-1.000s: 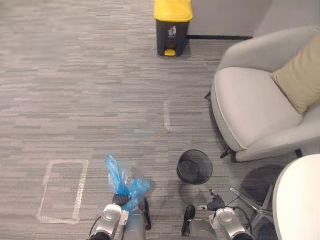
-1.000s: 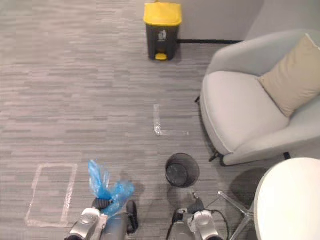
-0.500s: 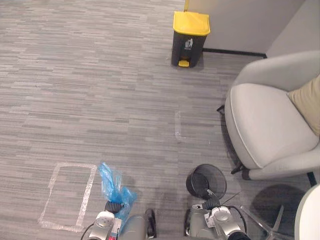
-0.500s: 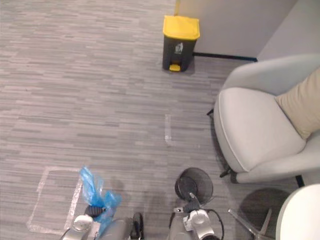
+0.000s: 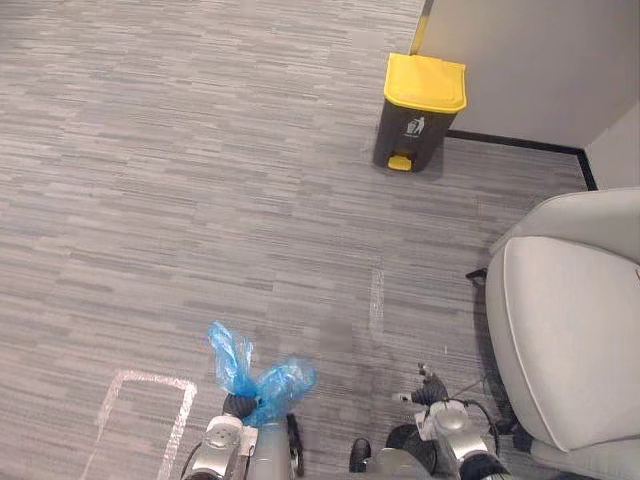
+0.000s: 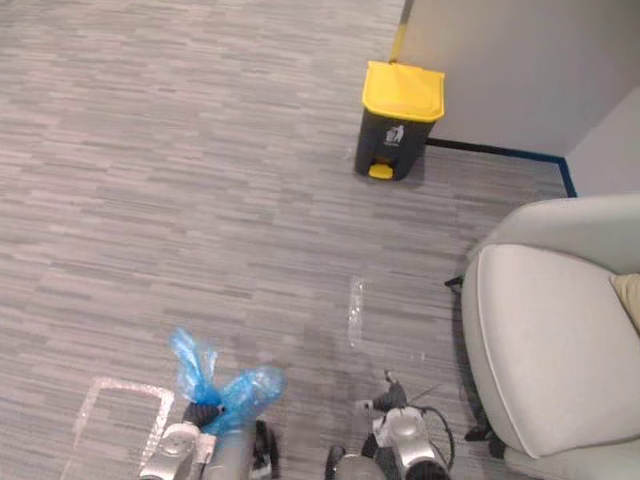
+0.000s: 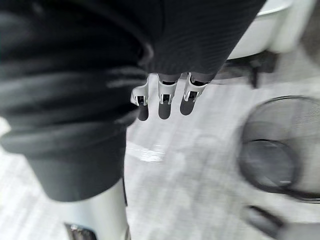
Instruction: Gather rubbish on tea table into small bin, then transfer packed bag to large trash can.
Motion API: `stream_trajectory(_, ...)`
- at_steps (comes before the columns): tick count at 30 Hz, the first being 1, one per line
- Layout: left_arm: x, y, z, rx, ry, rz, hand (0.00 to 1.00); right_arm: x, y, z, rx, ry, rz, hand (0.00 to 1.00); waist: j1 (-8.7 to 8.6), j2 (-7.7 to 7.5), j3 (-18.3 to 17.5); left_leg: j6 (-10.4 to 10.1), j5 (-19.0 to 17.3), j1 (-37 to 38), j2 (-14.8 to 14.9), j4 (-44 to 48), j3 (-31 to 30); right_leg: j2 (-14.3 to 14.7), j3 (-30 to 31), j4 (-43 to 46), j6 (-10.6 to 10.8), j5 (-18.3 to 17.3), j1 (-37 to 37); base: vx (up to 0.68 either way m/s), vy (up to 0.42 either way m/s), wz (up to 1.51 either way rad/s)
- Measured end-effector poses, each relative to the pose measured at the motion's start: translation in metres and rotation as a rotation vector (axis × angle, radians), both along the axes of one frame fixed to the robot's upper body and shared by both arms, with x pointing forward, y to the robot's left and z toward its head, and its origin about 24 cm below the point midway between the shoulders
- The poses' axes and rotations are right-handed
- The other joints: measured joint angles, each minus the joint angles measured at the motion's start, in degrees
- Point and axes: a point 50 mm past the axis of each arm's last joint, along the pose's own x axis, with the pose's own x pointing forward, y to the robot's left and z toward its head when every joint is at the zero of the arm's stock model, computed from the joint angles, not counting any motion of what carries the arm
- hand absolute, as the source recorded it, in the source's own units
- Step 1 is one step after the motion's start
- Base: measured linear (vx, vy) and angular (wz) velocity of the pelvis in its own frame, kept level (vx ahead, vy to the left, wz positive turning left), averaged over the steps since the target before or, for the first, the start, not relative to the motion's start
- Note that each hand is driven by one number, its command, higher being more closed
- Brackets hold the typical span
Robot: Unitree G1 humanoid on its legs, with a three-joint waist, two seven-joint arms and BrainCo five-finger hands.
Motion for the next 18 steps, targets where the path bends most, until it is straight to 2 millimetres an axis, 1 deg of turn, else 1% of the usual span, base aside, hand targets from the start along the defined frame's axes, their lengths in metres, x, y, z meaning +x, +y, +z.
stream_trajectory(1,0.006,-0.001,0.001,0.0,-0.005,-0.006,1.0,0.0,0.005,-0.002,0.011,0.01,0.001,0.0,-0.02,-1.5,0.6,2.0,3.0,1.0,-1.7,0.2,2.1,-2.6,1.2,-0.8,2.2,-1.8,1.3,0.41,0.292,-0.32)
stream_trajectory(2,0.014,0.001,0.005,0.007,-0.027,-0.006,1.0,0.0,0.009,-0.003,0.018,0.019,0.014,0.0,0.24,-1.67,0.6,1.8,1.3,1.1,-2.7,-0.3,2.6,-3.0,2.6,-1.9,1.1,-0.6,0.7,0.3,0.215,-0.11)
stream_trajectory(3,0.015,0.002,0.006,0.011,-0.029,-0.007,1.0,0.001,0.011,-0.004,0.023,0.027,0.015,0.0,0.38,-1.72,0.6,2.2,-0.1,0.8,-3.0,1.0,2.9,-3.1,3.0,-2.1,1.2,0.2,0.6,0.29,0.179,-0.26)
stream_trajectory(4,0.011,0.005,0.004,0.017,-0.017,-0.004,1.0,-0.001,0.013,-0.005,0.028,0.033,0.016,0.0,0.28,-1.71,0.6,3.6,-2.7,0.4,-3.1,5.2,3.7,-3.8,3.7,-1.6,1.8,0.7,1.2,0.3,0.204,-0.47)
stream_trajectory(5,0.005,0.005,0.001,0.017,0.0,0.001,1.0,-0.002,0.013,-0.006,0.029,0.038,0.017,0.0,0.32,-1.6,0.6,4.4,-6.4,0.8,-3.1,8.6,5.1,-4.6,6.2,1.2,2.6,0.3,1.0,0.32,0.216,-0.54)
stream_trajectory(6,0.002,0.006,0.0,0.018,0.01,0.004,1.0,-0.003,0.013,-0.007,0.029,0.04,0.017,0.0,0.39,-1.68,0.6,4.6,-7.7,1.8,-2.9,9.1,6.2,-5.1,7.6,3.7,3.0,0.1,0.3,0.33,0.212,-0.67)
stream_trajectory(7,-0.002,0.006,-0.002,0.018,0.024,0.005,1.0,-0.003,0.013,-0.007,0.028,0.041,0.017,0.0,0.39,-1.72,0.6,5.1,-9.1,3.9,-2.8,9.0,7.9,-5.7,9.6,10.6,3.7,0.3,-2.4,0.33,0.169,-0.68)
stream_trajectory(8,-0.005,0.005,-0.004,0.02,0.038,-0.001,1.0,-0.004,0.013,-0.007,0.027,0.042,0.019,0.0,0.1,-1.67,0.6,5.6,-10.2,6.4,-2.8,7.5,9.5,-6.6,11.0,20.7,6.9,2.1,-6.9,0.32,0.145,-0.67)
stream_trajectory(9,-0.006,0.007,-0.004,0.025,0.044,-0.005,1.0,-0.004,0.014,-0.007,0.028,0.045,0.025,0.0,0.04,-1.76,0.6,5.9,-10.7,8.2,-2.9,6.5,10.7,-7.2,11.6,27.3,8.4,3.2,-10.4,0.31,0.105,-0.53)
stream_trajectory(10,-0.007,0.008,-0.005,0.033,0.052,-0.013,1.0,-0.004,0.016,-0.007,0.031,0.046,0.03,0.0,0.0,-1.82,0.6,6.0,-10.8,10.7,-3.3,4.9,11.5,-7.2,11.7,34.9,7.3,1.9,-14.1,0.31,0.058,-0.4)
stream_trajectory(11,-0.009,0.009,-0.006,0.045,0.069,-0.029,1.0,-0.007,0.016,-0.01,0.032,0.066,0.031,0.0,-0.36,-1.69,0.7,6.0,-10.8,14.6,-3.4,2.4,12.1,-6.8,9.7,39.6,4.4,-0.3,-17.6,0.32,0.034,-0.37)
stream_trajectory(12,-0.009,0.011,-0.006,0.051,0.071,-0.03,1.0,-0.009,0.017,-0.011,0.03,0.073,0.041,0.0,-0.6,-1.6,0.8,6.0,-10.8,16.9,-3.3,0.5,12.6,-6.2,7.7,39.9,2.4,-1.4,-19.1,0.32,-0.008,-0.37)
stream_trajectory(13,-0.012,0.015,-0.006,0.062,0.078,-0.023,1.0,-0.008,0.02,-0.011,0.025,0.074,0.064,0.0,-1.04,-1.36,0.9,6.0,-10.8,19.7,-2.7,-1.7,13.2,-5.0,4.6,37.4,0.3,-2.4,-21.1,0.35,-0.084,-0.37)
stream_trajectory(14,-0.012,0.019,-0.006,0.07,0.079,-0.012,1.0,-0.007,0.022,-0.01,0.025,0.07,0.074,0.0,-1.47,-1.1,1.0,6.0,-10.8,22.2,-2.3,-4.1,14.1,-3.5,0.8,31.0,-1.0,-2.4,-23.7,0.35,-0.106,-0.31)
stream_trajectory(15,-0.012,0.02,-0.005,0.074,0.077,-0.01,1.0,-0.006,0.021,-0.01,0.023,0.068,0.076,0.0,-1.58,-1.19,1.0,5.8,-10.8,23.0,-2.2,-4.9,14.3,-2.8,-0.6,27.1,-1.4,-1.6,-24.9,0.31,-0.123,-0.13)
stream_trajectory(16,-0.01,0.021,-0.005,0.078,0.072,-0.007,1.0,-0.005,0.02,-0.01,0.018,0.068,0.075,0.0,-2.13,-1.78,0.7,4.0,-11.5,24.0,-2.1,-5.7,14.3,-1.7,-2.2,18.0,-1.8,2.0,-26.5,0.28,-0.125,0.0)
stream_trajectory(17,-0.011,0.023,-0.004,0.084,0.073,-0.006,1.0,-0.007,0.019,-0.011,0.016,0.073,0.073,0.0,-2.27,-2.49,0.9,3.1,-12.0,25.2,-2.6,-6.1,14.1,-1.1,-2.2,11.6,-2.6,7.1,-26.3,0.39,-0.146,0.08)
stream_trajectory(18,-0.011,0.016,-0.006,0.066,0.079,-0.01,1.0,-0.014,0.013,-0.014,0.006,0.098,0.062,0.0,-2.94,-1.38,1.4,2.1,-12.6,26.9,-2.3,-6.6,12.1,0.5,-2.5,10.5,-6.4,11.4,-24.4,0.46,-0.159,-0.18)
